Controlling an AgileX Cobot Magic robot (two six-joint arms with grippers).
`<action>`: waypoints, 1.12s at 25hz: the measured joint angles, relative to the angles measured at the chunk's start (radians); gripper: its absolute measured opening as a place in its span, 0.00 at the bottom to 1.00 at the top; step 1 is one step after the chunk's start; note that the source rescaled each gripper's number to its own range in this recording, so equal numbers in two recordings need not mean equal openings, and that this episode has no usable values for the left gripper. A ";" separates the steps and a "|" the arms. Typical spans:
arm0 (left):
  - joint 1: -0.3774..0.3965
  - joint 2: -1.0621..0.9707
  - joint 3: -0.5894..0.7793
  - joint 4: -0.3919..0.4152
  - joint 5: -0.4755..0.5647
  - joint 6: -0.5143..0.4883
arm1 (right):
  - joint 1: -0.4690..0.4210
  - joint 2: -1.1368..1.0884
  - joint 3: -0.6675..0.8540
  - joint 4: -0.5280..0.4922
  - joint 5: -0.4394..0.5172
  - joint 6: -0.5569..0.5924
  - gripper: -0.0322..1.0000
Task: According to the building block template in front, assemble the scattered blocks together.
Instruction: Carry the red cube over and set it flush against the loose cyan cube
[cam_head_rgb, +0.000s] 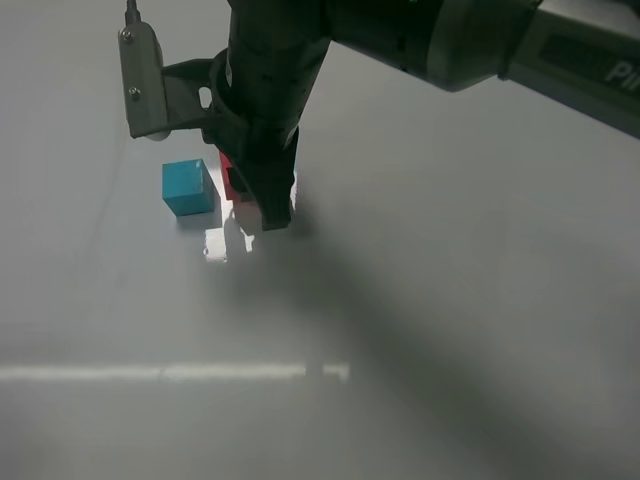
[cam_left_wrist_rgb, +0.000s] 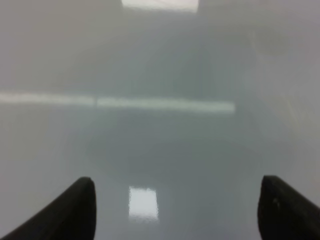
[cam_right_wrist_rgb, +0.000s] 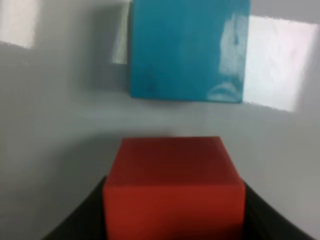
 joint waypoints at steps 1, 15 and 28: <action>0.000 0.000 0.000 0.000 0.000 0.000 | 0.000 0.004 0.000 0.000 -0.003 0.000 0.06; 0.000 0.000 0.000 0.000 0.000 0.000 | -0.009 0.020 0.000 0.006 -0.032 -0.008 0.06; 0.000 0.000 0.000 0.000 0.000 0.000 | -0.009 0.020 0.000 0.035 -0.058 -0.003 0.06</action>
